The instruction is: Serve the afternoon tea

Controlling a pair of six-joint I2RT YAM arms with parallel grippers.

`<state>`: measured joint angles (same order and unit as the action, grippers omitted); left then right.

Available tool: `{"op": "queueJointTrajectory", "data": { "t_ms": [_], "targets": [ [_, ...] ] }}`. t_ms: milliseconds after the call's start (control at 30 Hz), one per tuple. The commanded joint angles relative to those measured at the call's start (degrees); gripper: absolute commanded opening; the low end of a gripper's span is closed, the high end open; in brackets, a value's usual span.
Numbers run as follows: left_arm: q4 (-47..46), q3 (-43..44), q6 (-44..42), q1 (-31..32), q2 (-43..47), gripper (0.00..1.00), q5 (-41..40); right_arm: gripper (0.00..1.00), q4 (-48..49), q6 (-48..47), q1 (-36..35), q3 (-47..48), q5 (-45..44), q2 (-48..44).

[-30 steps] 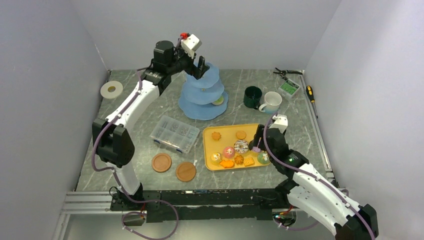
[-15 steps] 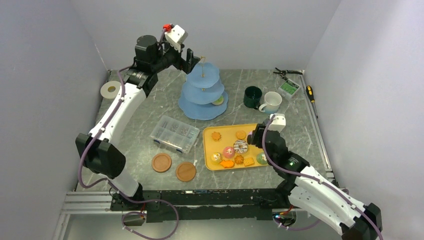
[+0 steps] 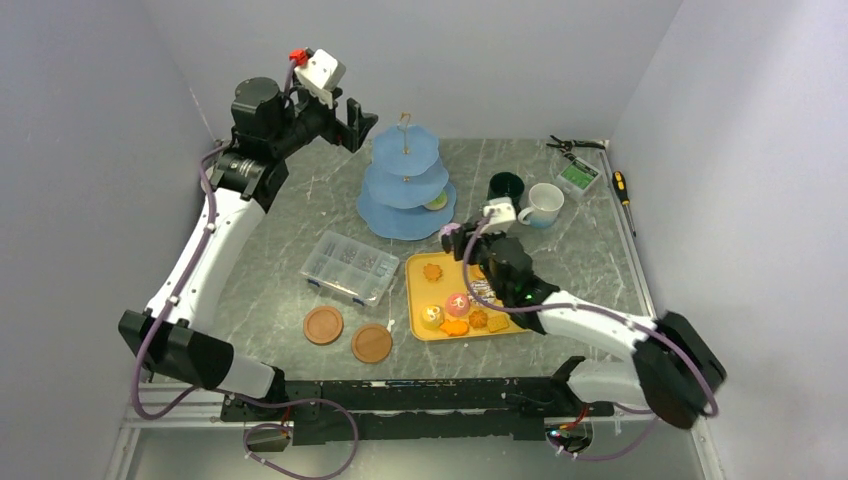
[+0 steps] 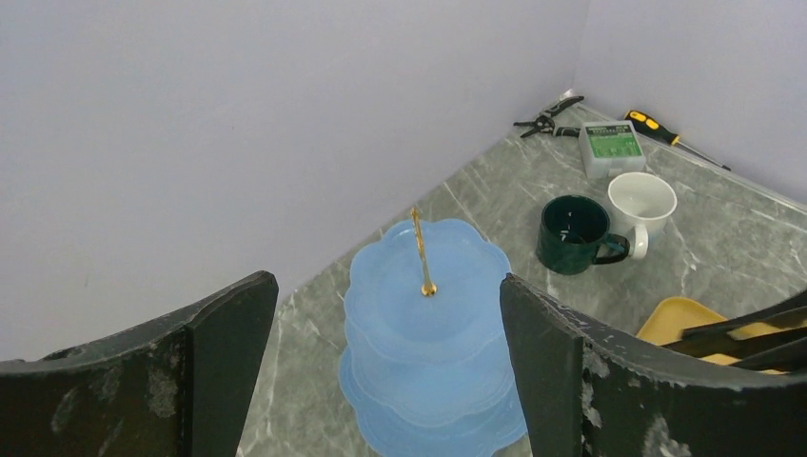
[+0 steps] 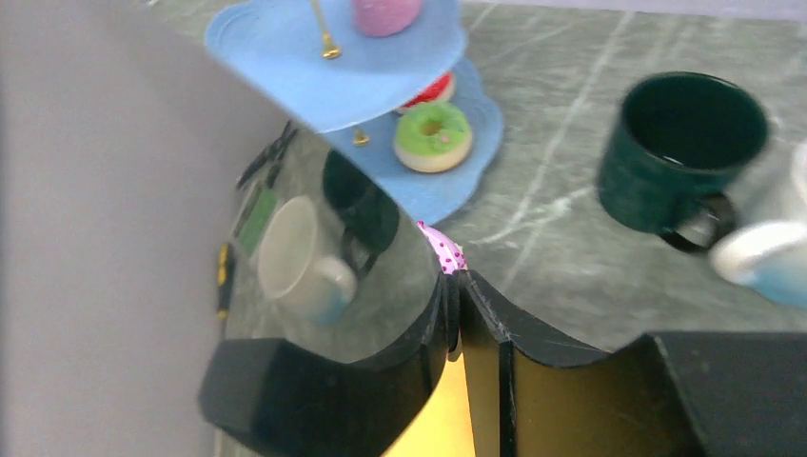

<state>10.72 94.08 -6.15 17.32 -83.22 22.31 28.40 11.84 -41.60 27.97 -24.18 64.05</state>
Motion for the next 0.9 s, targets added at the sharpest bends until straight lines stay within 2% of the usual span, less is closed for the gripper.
{"op": "queueJointTrajectory", "data": {
  "t_ms": [0,133,333,867],
  "targets": [
    [2.26,-1.83,0.52,-0.42,3.6,0.93,-1.78,0.53,19.06,-2.3,-0.99,6.86,6.4,10.44],
    [3.66,-2.39,0.12,-0.84,5.16,0.93,-2.1,0.54,25.67,-2.08,-1.39,10.98,7.56,19.94],
    [4.39,-3.45,-0.59,-1.41,6.69,0.93,-1.7,0.55,28.62,-1.91,-1.3,15.35,7.48,28.26],
    [3.74,-5.2,-0.8,-1.85,6.5,0.93,-1.72,0.58,31.93,0.06,2.45,16.98,6.49,38.05]
  ]
}}
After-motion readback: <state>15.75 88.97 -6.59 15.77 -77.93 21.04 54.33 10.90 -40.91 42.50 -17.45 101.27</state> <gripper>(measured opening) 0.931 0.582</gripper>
